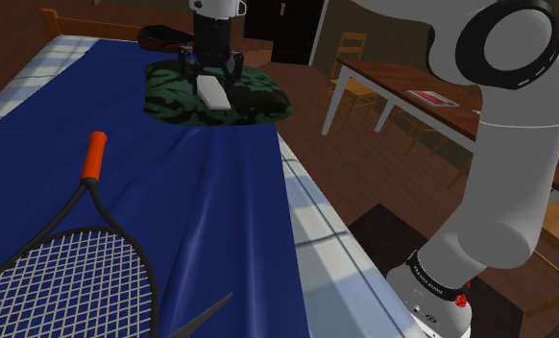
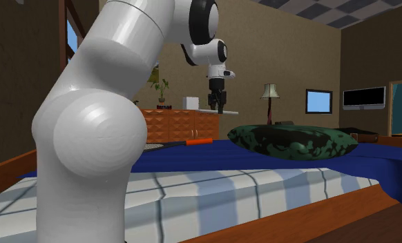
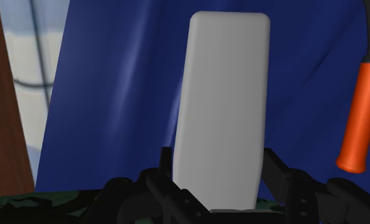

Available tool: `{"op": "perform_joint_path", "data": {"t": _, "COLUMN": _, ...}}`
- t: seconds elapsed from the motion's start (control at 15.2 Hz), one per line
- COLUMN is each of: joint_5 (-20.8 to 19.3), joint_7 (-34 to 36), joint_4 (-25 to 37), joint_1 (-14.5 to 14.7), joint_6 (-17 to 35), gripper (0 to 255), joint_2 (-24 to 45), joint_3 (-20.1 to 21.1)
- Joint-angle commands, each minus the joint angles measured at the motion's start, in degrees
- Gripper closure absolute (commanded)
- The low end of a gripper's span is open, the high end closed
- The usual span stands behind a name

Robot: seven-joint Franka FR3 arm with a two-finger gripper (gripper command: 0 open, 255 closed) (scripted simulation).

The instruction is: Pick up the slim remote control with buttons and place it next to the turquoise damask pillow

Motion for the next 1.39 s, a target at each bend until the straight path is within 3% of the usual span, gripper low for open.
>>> {"op": "perform_joint_path", "data": {"t": 0.0, "joint_5": -0.12, "joint_7": 0.02, "joint_4": -1.33, "joint_1": -0.2, "joint_6": 1.54, "gripper": 255, "joint_2": 0.19, "joint_3": -0.11}}
{"op": "perform_joint_path", "data": {"t": 1.32, "joint_5": -1.25, "joint_7": 1.27, "joint_4": -15.23, "joint_1": -1.61, "joint_6": 16.29, "gripper": 255, "joint_2": 1.4, "joint_3": -0.9}}
